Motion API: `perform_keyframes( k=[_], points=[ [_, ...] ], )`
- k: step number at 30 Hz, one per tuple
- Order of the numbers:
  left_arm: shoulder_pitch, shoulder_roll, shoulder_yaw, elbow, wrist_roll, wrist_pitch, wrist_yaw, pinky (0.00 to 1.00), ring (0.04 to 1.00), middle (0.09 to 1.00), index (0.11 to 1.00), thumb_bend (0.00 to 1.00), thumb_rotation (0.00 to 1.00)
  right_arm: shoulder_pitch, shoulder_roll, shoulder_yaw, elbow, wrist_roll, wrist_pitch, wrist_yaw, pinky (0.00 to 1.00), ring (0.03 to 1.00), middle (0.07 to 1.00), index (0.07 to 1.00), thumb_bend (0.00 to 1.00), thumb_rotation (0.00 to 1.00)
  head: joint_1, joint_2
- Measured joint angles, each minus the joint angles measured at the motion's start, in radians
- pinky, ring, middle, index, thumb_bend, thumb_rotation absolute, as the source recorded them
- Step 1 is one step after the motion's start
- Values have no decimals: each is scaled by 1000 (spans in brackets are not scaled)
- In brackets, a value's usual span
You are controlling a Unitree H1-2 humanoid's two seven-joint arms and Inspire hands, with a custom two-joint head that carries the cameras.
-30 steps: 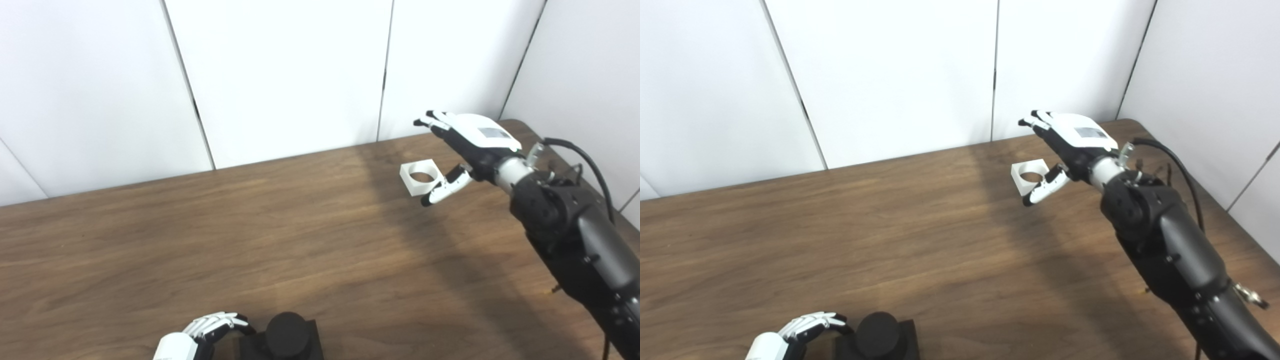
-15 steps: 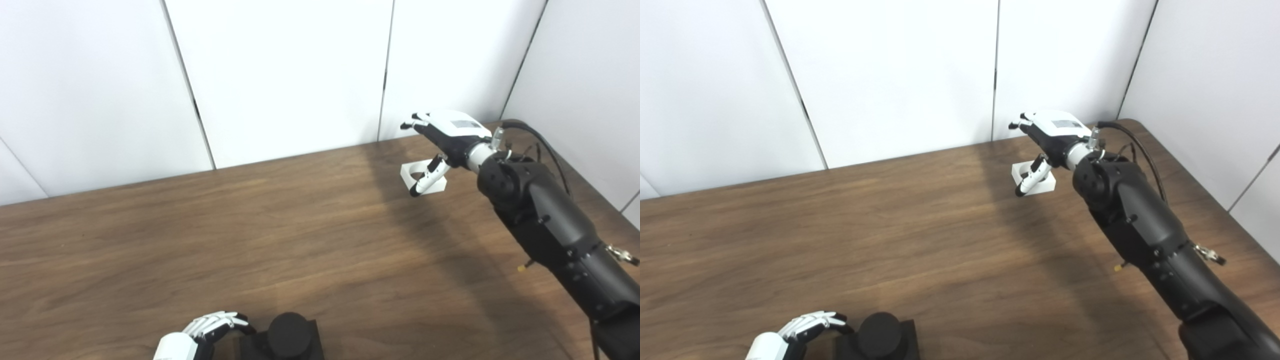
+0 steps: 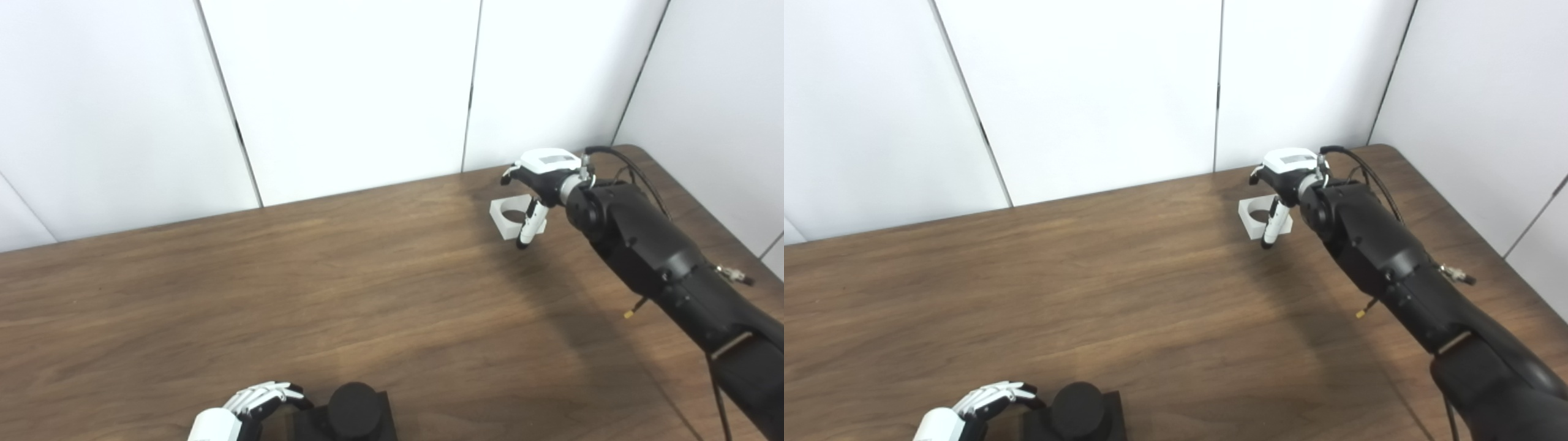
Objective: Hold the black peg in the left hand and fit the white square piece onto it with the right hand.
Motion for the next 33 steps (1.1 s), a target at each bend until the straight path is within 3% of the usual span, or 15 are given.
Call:
perform_keyframes(
  k=[10,24,33],
  points=[
    [2,-3,-1,-7,1,11,-5,773,775,730,484,519,45,-18,-9,24,27,-3,-1,18,1000,1000,971,857,968,239,5,3],
    [6,-5,-3,-18,2,26,-14,777,780,735,485,519,45,-23,-14,44,2,-29,-13,38,1000,992,928,742,868,198,11,14],
    [10,-6,-4,-27,4,34,-21,785,782,736,485,519,45,-23,-15,36,2,-30,-45,-12,975,966,899,713,869,211,8,15]
  ],
)
